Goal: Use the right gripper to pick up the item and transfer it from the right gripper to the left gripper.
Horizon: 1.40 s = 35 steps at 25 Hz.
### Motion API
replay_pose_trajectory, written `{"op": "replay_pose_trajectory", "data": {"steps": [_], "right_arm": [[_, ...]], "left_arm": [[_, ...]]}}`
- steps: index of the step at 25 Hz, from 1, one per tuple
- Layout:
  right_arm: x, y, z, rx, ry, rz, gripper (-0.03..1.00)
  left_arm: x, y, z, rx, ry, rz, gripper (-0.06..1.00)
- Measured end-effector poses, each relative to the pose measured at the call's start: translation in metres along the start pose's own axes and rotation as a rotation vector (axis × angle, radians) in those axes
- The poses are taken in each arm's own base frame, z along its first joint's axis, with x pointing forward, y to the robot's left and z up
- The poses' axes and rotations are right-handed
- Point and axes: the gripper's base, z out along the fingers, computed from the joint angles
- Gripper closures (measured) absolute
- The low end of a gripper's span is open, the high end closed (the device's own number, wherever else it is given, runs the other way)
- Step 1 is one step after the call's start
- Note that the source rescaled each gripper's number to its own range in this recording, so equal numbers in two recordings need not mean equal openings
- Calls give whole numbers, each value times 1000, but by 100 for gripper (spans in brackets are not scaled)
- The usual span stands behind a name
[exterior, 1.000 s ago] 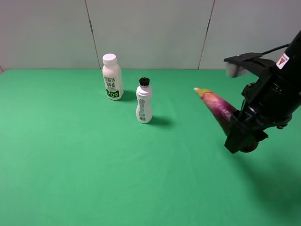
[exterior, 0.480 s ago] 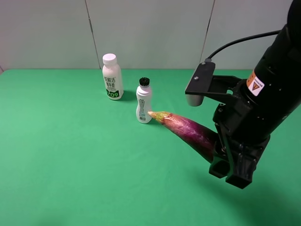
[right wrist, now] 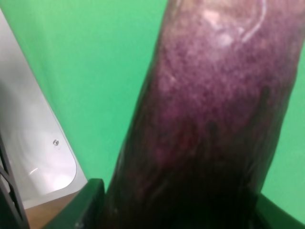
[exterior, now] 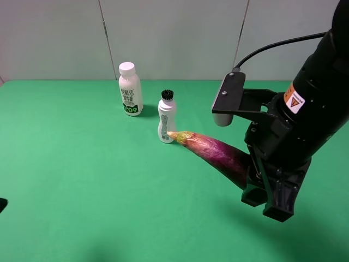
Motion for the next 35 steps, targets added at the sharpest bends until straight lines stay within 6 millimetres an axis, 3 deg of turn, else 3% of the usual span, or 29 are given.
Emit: {"op": "replay_pose_trajectory", "data": {"steps": [4, 10, 17, 24, 27, 35], "right_arm": [[-4, 1, -5, -8, -20, -7, 93], [-18, -2, -32, 19, -81, -34, 93], [-15, -2, -32, 5, -29, -58, 94], [-19, 13, -30, 14, -21, -169, 94], [-24, 22, -25, 42, 2, -233, 94], [-34, 20, -10, 56, 20, -235, 95]], "left_arm": [[-18, 9, 20, 69, 15, 116, -4], [-46, 10, 57, 186, 42, 304, -3], [-83, 16, 79, 171, -1, 437, -2], [-93, 20, 97, 200, 2, 480, -2], [-96, 14, 103, 232, -10, 521, -2], [-109, -17, 116, 295, -61, 646, -1]]}}
